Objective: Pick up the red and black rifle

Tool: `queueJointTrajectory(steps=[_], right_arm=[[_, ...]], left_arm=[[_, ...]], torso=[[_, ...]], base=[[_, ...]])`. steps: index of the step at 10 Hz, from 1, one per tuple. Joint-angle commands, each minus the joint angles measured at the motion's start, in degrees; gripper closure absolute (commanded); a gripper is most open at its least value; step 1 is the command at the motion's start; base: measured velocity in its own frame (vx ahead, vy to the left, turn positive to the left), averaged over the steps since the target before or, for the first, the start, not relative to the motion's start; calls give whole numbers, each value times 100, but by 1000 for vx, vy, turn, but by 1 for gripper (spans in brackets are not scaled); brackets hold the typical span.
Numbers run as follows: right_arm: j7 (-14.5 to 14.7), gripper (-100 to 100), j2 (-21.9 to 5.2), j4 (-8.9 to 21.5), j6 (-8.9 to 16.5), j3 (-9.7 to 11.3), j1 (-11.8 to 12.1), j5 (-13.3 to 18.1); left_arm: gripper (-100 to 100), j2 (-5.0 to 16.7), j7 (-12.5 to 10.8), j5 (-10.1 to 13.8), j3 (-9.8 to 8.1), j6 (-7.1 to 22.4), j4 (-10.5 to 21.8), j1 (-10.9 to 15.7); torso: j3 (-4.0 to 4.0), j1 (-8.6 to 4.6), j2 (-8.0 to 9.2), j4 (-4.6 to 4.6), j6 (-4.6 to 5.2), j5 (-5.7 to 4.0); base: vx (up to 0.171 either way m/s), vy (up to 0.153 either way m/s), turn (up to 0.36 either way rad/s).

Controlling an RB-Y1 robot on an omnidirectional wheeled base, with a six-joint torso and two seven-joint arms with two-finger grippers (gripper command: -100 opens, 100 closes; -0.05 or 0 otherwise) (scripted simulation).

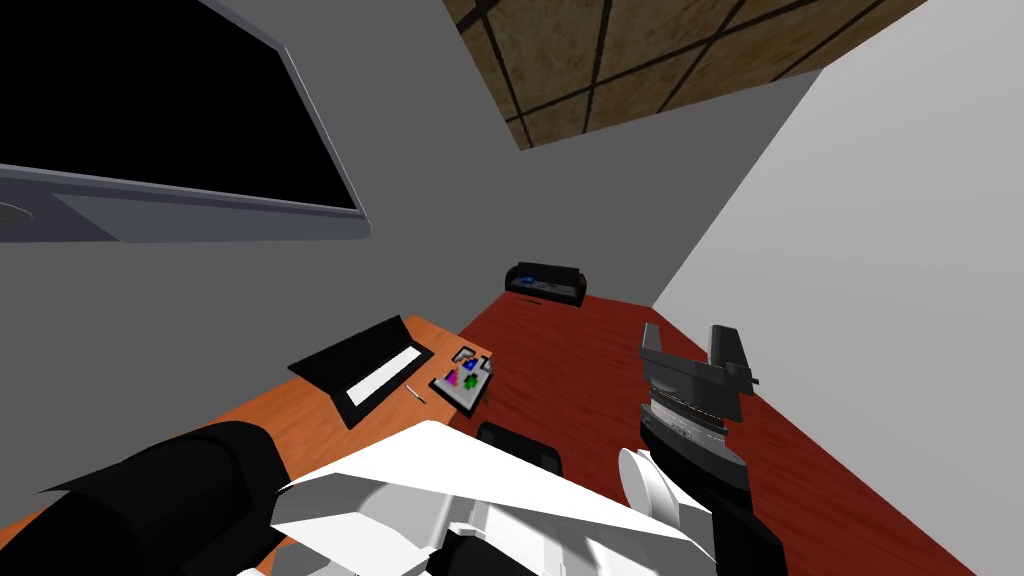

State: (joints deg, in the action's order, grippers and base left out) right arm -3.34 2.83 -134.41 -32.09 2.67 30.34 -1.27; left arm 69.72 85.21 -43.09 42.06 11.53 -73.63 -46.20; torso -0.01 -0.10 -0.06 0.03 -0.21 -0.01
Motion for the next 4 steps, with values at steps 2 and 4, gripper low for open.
queueJointTrajectory(steps=[2,4], right_arm=[[0,0,0,0,0,0,0,0],[0,0,0,0,0,0,0,0]], left_arm=[[100,260,-33,39,-89,-57,-192,-119],[0,221,-41,17,-101,-62,-162,-122]], torso=[[-1,-12,-1,0,-1,-3],[1,-5,1,0,4,-1]], base=[[6,-59,79],[-1,-15,5]])
